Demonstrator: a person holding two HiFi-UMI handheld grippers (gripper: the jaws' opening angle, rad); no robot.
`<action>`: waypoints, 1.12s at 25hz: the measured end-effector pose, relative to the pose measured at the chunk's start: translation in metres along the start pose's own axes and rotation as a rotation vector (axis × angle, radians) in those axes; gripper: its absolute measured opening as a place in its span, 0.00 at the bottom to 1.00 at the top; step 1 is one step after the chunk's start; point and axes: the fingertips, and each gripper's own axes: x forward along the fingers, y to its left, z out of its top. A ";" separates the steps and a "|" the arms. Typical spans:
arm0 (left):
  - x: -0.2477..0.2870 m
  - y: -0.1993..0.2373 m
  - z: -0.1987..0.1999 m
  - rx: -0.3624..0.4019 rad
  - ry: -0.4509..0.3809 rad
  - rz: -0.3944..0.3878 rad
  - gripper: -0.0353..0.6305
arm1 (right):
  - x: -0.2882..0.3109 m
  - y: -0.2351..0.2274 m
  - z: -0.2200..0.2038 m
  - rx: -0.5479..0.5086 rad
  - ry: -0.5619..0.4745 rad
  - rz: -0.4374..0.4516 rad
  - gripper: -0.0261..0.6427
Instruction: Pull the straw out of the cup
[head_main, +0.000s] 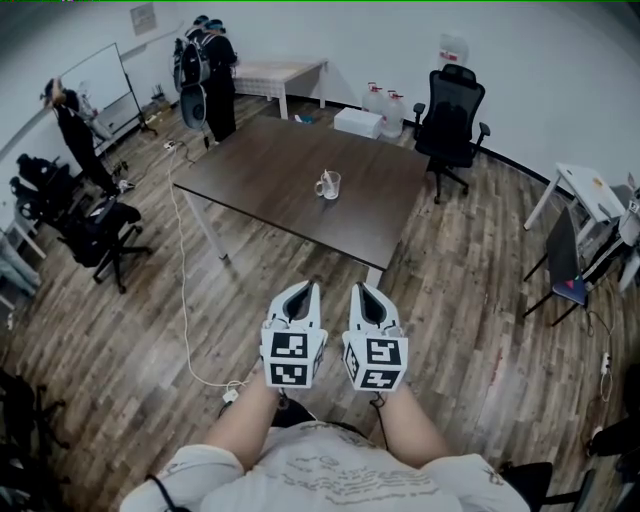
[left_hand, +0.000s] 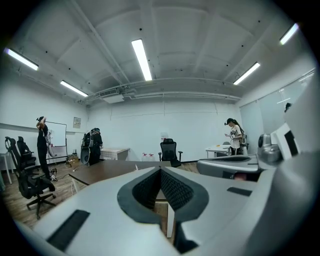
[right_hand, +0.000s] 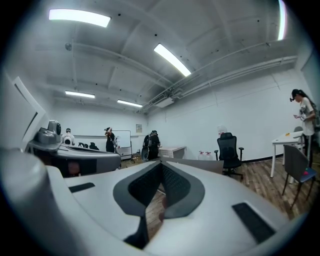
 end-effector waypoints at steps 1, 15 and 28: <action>0.004 -0.001 0.000 0.000 0.002 0.003 0.06 | 0.001 -0.003 -0.001 -0.001 0.002 0.000 0.06; 0.060 0.020 -0.003 -0.009 -0.006 0.000 0.06 | 0.057 -0.022 -0.010 -0.012 0.009 -0.001 0.06; 0.173 0.083 -0.010 -0.046 0.010 -0.034 0.06 | 0.180 -0.046 -0.012 -0.004 0.011 -0.014 0.06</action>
